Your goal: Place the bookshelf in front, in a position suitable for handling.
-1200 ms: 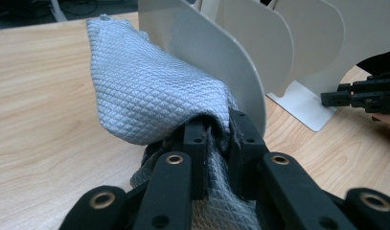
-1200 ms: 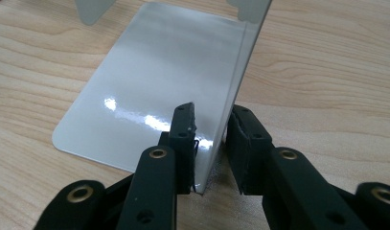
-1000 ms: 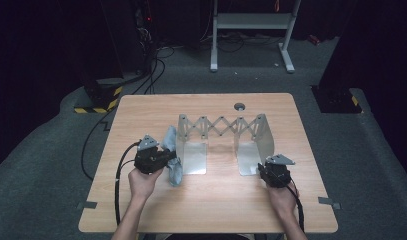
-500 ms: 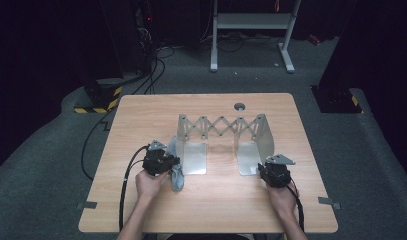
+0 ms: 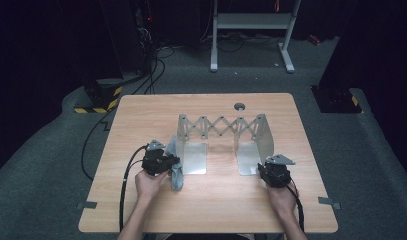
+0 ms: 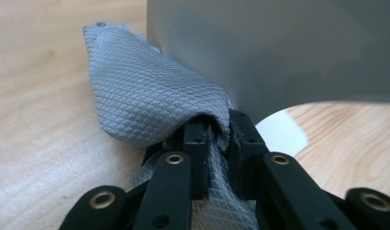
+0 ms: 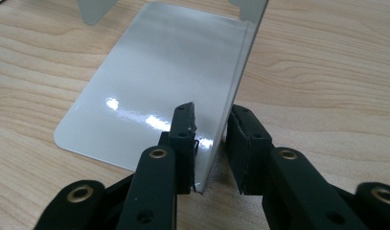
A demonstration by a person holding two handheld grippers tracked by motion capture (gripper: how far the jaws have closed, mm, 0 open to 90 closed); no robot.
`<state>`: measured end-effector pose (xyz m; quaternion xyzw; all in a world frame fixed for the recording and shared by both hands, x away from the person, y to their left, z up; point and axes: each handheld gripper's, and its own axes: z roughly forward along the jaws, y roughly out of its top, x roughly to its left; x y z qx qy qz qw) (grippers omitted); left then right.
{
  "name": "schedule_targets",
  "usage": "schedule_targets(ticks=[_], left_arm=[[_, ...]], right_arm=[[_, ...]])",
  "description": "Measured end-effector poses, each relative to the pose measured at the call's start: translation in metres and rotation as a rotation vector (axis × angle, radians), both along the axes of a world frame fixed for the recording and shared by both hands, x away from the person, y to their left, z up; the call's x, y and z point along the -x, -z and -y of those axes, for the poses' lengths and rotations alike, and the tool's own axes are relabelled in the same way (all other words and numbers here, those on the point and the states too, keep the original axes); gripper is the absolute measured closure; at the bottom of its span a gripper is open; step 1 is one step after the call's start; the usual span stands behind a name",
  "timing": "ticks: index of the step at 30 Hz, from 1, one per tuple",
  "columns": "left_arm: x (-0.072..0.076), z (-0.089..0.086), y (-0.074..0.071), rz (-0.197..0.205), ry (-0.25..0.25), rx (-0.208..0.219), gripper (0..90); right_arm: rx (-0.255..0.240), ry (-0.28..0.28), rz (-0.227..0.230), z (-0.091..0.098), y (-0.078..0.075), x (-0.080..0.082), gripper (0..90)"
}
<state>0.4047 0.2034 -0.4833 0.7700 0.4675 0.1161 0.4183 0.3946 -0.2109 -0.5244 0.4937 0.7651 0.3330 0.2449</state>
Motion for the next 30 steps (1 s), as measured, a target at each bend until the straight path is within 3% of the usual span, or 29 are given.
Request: schedule_targets(ticks=[3, 4, 8, 16, 24, 30], left_arm=[[0.008, -0.006, -0.021, 0.054, 0.009, 0.040, 79.5], [0.008, -0.006, -0.021, 0.054, 0.009, 0.040, 79.5], [0.016, -0.012, -0.046, 0.102, 0.022, 0.095, 79.5], [0.025, -0.016, -0.077, 0.168, 0.041, 0.115, 79.5], [0.023, -0.016, -0.095, 0.194, 0.057, 0.117, 79.5], [0.016, -0.014, -0.092, 0.184, 0.050, 0.100, 79.5]], right_arm=[[-0.001, -0.001, -0.001, 0.000, 0.000, 0.000, 73.2], [-0.001, -0.001, -0.001, 0.000, 0.000, 0.000, 73.2], [-0.002, -0.002, -0.001, 0.000, 0.000, 0.000, 73.2], [-0.004, -0.003, -0.002, 0.000, 0.000, 0.000, 73.2], [-0.006, -0.006, -0.003, 0.000, 0.000, 0.000, 73.1], [-0.009, -0.007, -0.005, 0.000, 0.000, 0.000, 73.2]])
